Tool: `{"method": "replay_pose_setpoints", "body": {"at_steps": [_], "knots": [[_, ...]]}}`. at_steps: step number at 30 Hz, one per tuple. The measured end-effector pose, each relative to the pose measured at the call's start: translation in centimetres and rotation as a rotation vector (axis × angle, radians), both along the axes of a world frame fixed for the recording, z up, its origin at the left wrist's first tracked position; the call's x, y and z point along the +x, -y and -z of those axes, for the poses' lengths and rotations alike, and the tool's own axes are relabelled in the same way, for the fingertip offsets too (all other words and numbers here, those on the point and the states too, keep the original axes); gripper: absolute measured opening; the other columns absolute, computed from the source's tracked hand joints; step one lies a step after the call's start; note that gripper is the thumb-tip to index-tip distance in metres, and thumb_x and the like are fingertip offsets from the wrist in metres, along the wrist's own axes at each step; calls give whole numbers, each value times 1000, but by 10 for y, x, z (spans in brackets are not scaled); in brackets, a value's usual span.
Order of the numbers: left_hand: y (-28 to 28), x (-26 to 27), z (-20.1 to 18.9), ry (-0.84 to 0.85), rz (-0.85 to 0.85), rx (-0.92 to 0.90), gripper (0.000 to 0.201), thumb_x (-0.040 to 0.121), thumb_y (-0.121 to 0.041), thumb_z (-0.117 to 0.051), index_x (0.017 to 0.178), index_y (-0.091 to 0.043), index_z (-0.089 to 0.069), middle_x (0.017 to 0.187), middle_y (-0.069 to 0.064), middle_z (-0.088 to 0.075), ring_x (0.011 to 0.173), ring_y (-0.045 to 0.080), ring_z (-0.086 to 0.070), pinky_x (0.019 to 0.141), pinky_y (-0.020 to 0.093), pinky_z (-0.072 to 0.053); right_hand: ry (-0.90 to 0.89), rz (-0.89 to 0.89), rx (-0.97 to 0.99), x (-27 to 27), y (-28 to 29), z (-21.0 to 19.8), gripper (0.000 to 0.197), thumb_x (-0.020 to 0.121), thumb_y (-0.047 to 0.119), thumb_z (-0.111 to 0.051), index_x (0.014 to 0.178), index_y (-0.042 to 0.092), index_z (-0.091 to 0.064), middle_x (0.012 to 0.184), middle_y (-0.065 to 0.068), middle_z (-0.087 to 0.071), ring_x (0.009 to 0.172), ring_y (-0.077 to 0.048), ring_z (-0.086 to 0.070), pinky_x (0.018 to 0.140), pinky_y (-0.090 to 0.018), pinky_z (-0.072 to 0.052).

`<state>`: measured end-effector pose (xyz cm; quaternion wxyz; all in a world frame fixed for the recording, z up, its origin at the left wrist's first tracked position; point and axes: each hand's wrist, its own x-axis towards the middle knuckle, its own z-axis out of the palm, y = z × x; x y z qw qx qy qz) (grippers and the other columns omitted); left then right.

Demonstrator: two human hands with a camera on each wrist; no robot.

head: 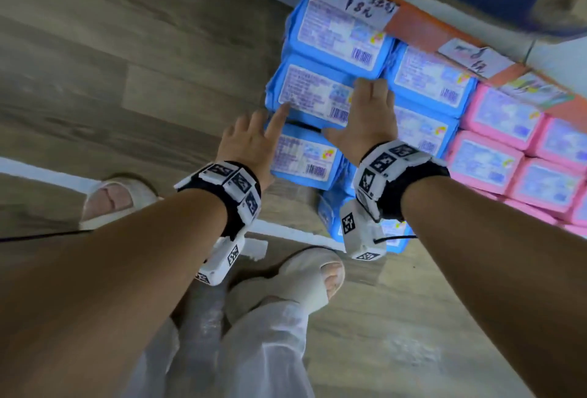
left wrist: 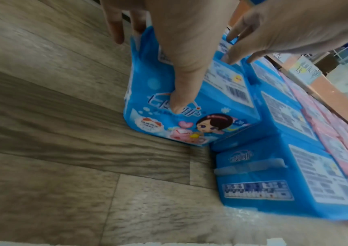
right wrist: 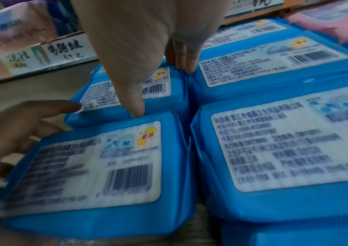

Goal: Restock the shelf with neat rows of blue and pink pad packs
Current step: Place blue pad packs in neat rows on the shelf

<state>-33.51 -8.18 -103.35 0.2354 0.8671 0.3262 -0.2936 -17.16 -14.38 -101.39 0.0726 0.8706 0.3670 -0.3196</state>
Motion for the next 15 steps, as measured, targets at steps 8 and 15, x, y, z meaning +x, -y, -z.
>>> {"method": "replay_pose_setpoints", "body": {"at_steps": [8,15], "knots": [[-40,-48,-8,-64,108,72,94,73,-30,-72,141,-19,-9,142,7,-23,127,27,-30,101,40,-32,119,-178,-129,-21,-12,6,91,66,45,-78,131,7,-26,135,-14,-29,122,-31,-32,96,-40,-36],[-40,-44,-7,-78,248,41,88,73,-18,-68,138,-20,-8,140,5,-20,130,27,-22,104,39,-29,-39,28,-119,-29,-16,4,98,64,40,-80,134,6,-21,134,-11,-32,123,-29,-33,87,-41,-43]]}}
